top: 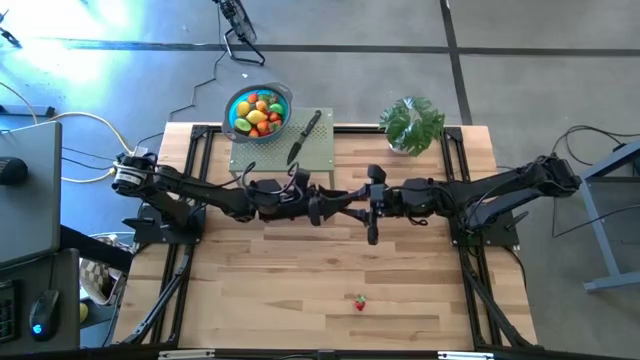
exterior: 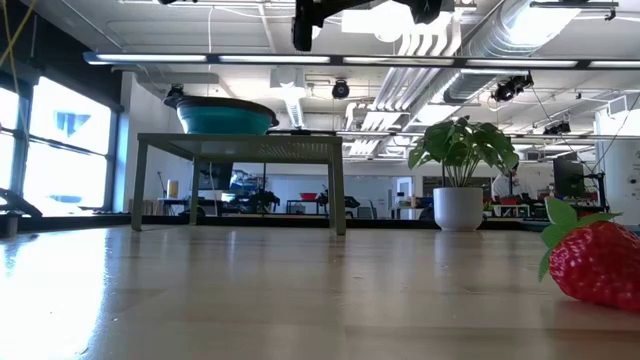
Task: Pick & Place Fruit
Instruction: Put the orange pear into the strainer bowl on the shelf
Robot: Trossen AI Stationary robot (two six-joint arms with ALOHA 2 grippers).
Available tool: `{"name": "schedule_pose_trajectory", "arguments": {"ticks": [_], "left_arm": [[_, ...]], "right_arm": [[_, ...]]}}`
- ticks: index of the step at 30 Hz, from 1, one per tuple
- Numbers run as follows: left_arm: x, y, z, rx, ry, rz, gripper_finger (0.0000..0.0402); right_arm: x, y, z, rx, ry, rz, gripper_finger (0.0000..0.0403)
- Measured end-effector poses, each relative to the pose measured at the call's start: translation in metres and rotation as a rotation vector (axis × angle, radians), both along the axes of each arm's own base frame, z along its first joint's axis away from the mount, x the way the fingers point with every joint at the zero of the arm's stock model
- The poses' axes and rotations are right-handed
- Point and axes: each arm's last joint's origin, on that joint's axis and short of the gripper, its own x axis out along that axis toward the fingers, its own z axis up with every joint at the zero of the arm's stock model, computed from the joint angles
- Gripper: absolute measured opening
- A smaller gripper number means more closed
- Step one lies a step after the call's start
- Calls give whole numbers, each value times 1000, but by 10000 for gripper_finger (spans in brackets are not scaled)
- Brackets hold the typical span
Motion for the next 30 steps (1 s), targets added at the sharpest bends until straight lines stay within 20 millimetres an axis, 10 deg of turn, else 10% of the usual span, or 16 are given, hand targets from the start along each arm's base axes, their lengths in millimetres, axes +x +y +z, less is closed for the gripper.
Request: {"name": "schedule_pose_trajectory", "arguments": {"ticks": [19, 30], "left_arm": [[1, -1, -4, -8, 40, -24, 276], [1, -1, -5, -10, 46, -22, 186]], "right_arm": [[0, -1, 0, -3, 2, -20, 116], [0, -1, 0, -4, -2, -29, 116]]}}
